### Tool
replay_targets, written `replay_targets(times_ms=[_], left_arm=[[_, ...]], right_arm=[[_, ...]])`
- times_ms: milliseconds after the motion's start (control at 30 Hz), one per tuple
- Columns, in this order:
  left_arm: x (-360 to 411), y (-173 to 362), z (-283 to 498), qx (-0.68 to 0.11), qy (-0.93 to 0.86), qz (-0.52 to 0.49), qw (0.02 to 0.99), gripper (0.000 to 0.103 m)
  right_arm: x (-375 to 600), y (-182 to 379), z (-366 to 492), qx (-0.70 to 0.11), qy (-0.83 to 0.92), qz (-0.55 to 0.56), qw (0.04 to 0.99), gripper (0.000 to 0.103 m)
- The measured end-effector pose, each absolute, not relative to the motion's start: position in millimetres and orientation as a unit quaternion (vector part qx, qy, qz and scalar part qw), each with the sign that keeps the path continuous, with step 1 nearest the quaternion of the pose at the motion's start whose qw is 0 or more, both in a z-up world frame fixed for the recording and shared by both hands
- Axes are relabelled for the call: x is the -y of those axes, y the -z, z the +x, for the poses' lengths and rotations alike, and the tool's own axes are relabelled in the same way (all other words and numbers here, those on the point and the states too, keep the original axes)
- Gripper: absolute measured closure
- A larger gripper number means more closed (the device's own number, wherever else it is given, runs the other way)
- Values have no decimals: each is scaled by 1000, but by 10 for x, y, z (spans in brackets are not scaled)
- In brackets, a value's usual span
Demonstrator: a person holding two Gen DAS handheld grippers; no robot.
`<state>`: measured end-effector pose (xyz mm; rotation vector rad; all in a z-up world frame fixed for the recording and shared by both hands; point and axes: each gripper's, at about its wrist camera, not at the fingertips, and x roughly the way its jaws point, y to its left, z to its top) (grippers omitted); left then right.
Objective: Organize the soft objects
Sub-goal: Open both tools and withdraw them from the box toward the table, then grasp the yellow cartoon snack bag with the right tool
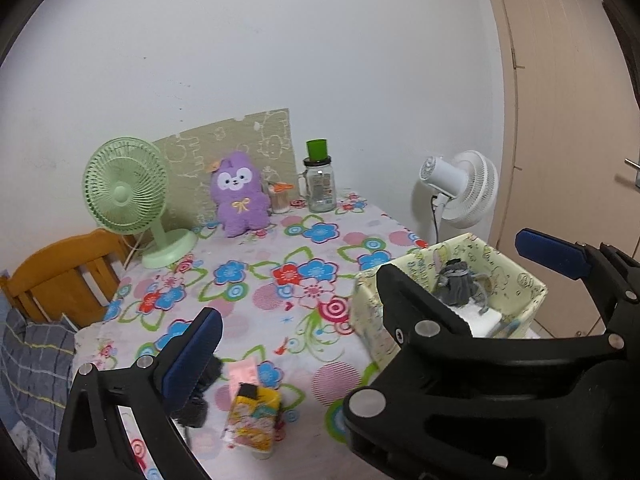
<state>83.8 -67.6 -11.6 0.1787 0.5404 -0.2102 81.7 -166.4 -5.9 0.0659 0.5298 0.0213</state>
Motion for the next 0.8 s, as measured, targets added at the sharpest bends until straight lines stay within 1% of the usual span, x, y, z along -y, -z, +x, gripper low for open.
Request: replay_targets(times_ms=[500, 800], left_arm=[[177, 284, 896, -278, 70, 74, 955, 0], [-41, 503, 998, -301, 50, 65, 950, 0]], right_arm=[[1146, 226, 932, -283, -43, 32, 958, 0], [922, 471, 1070, -305, -63, 35, 950, 0]])
